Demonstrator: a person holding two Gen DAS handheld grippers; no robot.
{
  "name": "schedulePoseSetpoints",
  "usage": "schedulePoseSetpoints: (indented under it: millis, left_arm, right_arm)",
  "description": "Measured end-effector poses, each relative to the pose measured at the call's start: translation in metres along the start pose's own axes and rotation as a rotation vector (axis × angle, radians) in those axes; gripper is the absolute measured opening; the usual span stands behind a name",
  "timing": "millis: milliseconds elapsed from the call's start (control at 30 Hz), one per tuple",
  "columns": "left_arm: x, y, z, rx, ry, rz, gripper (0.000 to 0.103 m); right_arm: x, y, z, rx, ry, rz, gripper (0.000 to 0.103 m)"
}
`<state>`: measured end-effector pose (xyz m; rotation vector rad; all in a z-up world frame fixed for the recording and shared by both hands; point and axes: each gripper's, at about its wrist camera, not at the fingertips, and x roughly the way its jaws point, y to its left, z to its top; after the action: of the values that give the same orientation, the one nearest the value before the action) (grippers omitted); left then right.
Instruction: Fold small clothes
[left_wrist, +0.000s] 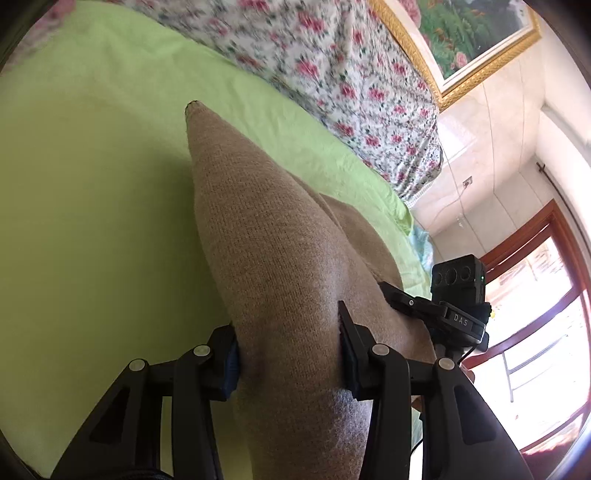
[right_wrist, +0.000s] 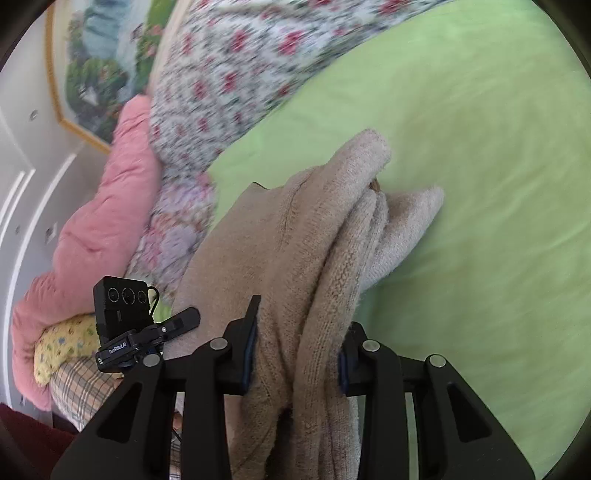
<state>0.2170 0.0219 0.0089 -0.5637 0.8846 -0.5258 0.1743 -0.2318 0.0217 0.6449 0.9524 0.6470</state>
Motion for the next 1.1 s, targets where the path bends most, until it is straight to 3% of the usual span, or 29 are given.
schedulePoseSetpoints:
  millis: [233,400,700,800,967,1100]
  left_arm:
    - [-0.069,0.040,-0.036,-0.003,-0.031,0.073,0.044]
    - [-0.080,0.073,-0.062,-0.064,-0.027,0.084,0.045]
    - [-0.086,0.075,-0.066,-0.088,-0.033,0.143,0.062]
    - [-0.101,0.070,-0.062,-0.071,-0.053,0.187,0.063]
    - [-0.122,0.062,-0.047,-0.040,-0.115,0.297,0.064]
    - [-0.116,0.049,-0.032,0.013,-0.133,0.390,0.059]
  right_arm:
    - [0.052,0.037,-0.043,0.007,0.052,0.090,0.035]
    - [0.081,0.042,-0.060,0.004,0.092,0.051,0.036]
    - [0.070,0.036,-0.061,0.041,0.089,-0.005,0.046]
    - [0.057,0.039,-0.056,0.040,0.063,-0.047,0.052]
    - [0.027,0.046,-0.038,0.010,-0.046,-0.152,0.053]
    - [0.030,0.060,-0.022,-0.027,-0.071,-0.139,0.052]
